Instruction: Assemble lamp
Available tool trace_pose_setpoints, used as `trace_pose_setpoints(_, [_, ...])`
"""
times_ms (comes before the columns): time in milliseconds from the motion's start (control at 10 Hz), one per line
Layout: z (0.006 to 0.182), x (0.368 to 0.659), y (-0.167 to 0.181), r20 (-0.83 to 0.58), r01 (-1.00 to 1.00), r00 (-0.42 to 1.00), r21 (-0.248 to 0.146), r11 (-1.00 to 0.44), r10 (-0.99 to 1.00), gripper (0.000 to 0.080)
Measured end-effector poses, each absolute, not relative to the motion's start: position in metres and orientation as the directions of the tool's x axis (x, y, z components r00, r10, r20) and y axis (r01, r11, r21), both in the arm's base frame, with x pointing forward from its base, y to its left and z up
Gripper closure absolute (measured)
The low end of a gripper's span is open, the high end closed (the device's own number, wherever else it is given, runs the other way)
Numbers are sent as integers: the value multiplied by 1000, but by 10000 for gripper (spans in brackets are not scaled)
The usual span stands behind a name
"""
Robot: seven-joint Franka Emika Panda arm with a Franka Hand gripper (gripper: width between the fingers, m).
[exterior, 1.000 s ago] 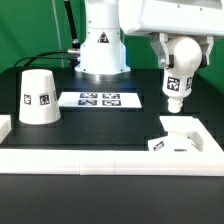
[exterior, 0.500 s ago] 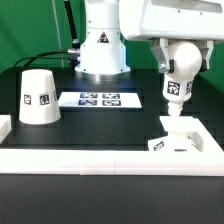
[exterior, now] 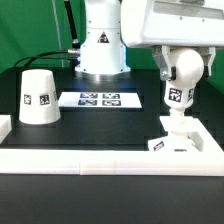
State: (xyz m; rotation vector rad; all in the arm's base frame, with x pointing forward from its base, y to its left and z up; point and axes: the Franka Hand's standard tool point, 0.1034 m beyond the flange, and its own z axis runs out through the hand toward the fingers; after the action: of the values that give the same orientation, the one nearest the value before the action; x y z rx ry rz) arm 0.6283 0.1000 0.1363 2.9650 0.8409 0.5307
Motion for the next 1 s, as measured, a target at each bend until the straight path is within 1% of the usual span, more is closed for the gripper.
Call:
trace_pose_setpoints(600, [134,631,104,330,510,791,109,-853,515,220])
trace_pose_setpoints(1000, [139,635,104,340,513,784,116,-851,519,220])
